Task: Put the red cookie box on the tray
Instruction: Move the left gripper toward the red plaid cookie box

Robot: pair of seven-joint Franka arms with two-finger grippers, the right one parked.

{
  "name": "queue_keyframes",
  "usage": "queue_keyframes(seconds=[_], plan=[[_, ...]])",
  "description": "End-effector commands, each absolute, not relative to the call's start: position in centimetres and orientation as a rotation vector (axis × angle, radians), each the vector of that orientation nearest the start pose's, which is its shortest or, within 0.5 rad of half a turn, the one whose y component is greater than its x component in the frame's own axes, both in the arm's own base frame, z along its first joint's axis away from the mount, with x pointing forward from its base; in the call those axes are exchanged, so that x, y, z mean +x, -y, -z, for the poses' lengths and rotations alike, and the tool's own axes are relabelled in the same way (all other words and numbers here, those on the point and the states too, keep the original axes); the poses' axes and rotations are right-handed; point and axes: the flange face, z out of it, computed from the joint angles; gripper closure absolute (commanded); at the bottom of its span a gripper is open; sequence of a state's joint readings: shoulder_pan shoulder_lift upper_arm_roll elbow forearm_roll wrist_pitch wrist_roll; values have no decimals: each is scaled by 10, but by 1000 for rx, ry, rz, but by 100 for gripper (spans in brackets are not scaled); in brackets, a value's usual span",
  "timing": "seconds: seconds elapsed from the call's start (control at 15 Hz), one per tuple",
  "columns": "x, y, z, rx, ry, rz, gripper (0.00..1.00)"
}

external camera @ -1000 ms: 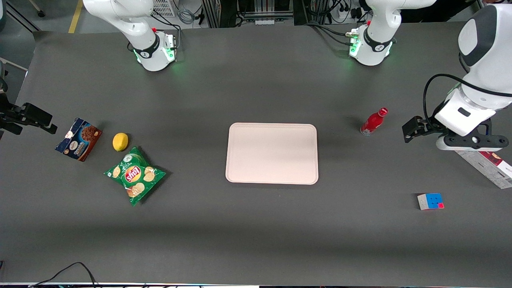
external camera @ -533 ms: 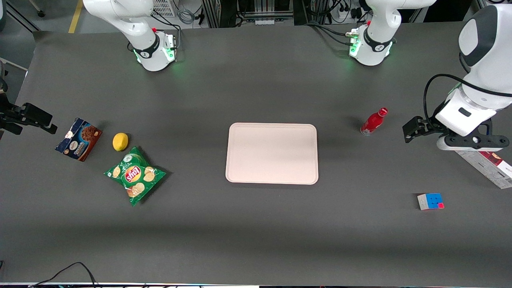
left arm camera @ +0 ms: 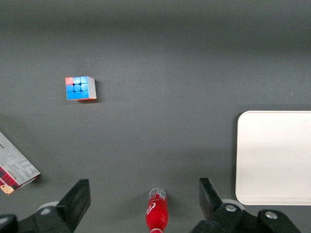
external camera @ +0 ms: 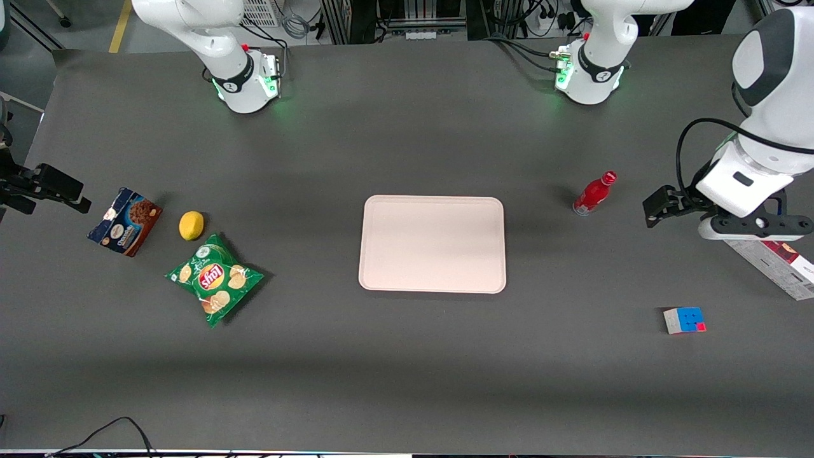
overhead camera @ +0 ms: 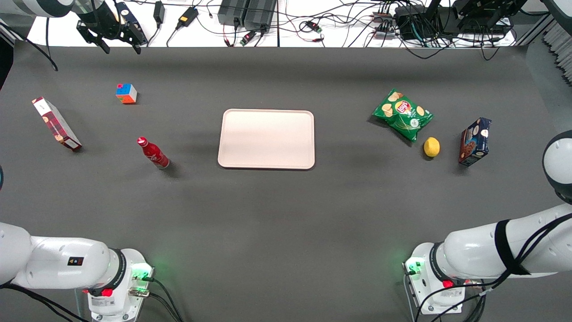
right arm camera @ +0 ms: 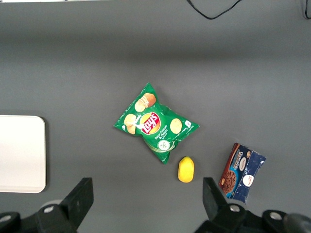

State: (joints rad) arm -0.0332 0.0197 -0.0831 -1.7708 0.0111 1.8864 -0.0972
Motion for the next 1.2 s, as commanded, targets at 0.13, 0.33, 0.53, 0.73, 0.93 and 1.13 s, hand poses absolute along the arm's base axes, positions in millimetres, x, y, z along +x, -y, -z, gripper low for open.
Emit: queue_keyframes(seconds=[0.13, 0.33, 0.53, 0.73, 0.93, 1.13], plan=[[581, 31, -549, -3130, 66, 141, 0], [583, -12, -546, -3120, 168, 133, 0], [582, -61, -542, -3104, 262, 122, 0], [576, -124, -533, -3094, 248, 99, 0], [567, -167, -526, -3094, 239, 74, 0], [561, -195, -517, -3084, 313, 51, 0]])
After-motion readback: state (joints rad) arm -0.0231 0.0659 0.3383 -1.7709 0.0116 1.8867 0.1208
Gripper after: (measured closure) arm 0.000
